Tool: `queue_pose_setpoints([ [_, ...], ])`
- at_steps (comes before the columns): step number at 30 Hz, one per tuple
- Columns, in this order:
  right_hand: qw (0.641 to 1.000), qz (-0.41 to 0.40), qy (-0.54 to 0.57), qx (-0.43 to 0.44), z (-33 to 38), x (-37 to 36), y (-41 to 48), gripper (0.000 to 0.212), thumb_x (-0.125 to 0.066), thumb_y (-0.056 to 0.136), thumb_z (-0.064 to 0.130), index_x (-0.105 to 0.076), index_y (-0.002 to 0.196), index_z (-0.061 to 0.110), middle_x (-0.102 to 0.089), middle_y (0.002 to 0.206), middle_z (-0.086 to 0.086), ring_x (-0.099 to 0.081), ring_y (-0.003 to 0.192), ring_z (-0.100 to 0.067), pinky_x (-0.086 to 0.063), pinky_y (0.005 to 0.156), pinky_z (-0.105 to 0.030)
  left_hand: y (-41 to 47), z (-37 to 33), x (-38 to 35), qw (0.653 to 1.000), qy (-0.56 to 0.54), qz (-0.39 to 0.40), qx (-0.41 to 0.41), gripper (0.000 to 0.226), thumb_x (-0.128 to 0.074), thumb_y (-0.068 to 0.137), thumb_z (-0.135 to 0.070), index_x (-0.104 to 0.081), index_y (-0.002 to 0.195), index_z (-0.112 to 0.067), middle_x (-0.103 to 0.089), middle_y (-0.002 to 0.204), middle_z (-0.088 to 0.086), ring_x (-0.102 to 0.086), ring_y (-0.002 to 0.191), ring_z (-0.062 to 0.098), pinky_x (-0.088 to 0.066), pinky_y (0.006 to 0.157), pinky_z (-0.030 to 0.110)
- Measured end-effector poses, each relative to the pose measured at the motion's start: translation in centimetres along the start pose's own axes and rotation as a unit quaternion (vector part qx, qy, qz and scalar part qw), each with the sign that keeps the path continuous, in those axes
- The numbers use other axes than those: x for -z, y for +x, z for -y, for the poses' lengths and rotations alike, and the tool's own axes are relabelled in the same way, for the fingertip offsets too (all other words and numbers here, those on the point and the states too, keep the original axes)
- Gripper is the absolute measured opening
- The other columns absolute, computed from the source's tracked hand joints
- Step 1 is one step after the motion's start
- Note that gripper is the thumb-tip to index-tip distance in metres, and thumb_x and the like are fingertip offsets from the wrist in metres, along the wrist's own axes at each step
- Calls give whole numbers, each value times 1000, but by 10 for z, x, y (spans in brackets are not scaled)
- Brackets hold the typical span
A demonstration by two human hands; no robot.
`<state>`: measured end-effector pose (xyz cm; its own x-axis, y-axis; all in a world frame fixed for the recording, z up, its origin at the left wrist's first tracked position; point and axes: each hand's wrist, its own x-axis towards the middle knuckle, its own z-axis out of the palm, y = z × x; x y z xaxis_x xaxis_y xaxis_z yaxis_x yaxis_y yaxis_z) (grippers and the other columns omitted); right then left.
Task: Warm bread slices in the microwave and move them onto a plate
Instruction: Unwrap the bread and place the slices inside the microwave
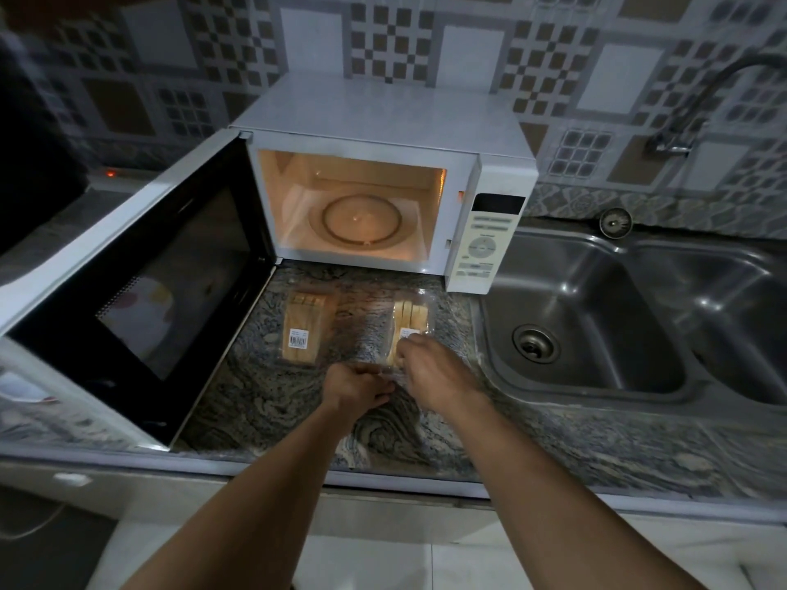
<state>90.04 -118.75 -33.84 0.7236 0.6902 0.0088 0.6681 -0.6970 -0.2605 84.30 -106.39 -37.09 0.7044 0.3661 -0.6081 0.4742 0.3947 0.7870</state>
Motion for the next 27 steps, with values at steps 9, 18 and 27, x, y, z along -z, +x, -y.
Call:
queue_pose_setpoints([
  [9,993,-106,-31,35,-4,28,-2,42,-58,81,-2,-60,121,9,-54,119,-9,-50,112,-30,-45,96,-42,-17,-38,4,803,470,-173,-323,18,-58,84,-1,-61,100,-8,-66,86,11,-62,75,30,-44,58,34],
  [18,982,-187,34,-11,-18,40,8,26,-56,95,12,-61,121,15,-53,114,-4,-49,108,-24,-48,91,-46,4,-82,-7,742,482,-54,-462,33,-72,88,-16,-71,118,-30,-74,112,2,-70,96,19,-46,73,21],
  [27,905,-189,228,-305,0,9,8,64,-62,87,25,-29,142,22,-51,134,-7,-59,112,-30,-52,77,-39,12,-93,-9,739,452,-55,-496,11,-59,94,-15,-63,104,-17,-73,90,10,-68,85,33,-53,64,36],
])
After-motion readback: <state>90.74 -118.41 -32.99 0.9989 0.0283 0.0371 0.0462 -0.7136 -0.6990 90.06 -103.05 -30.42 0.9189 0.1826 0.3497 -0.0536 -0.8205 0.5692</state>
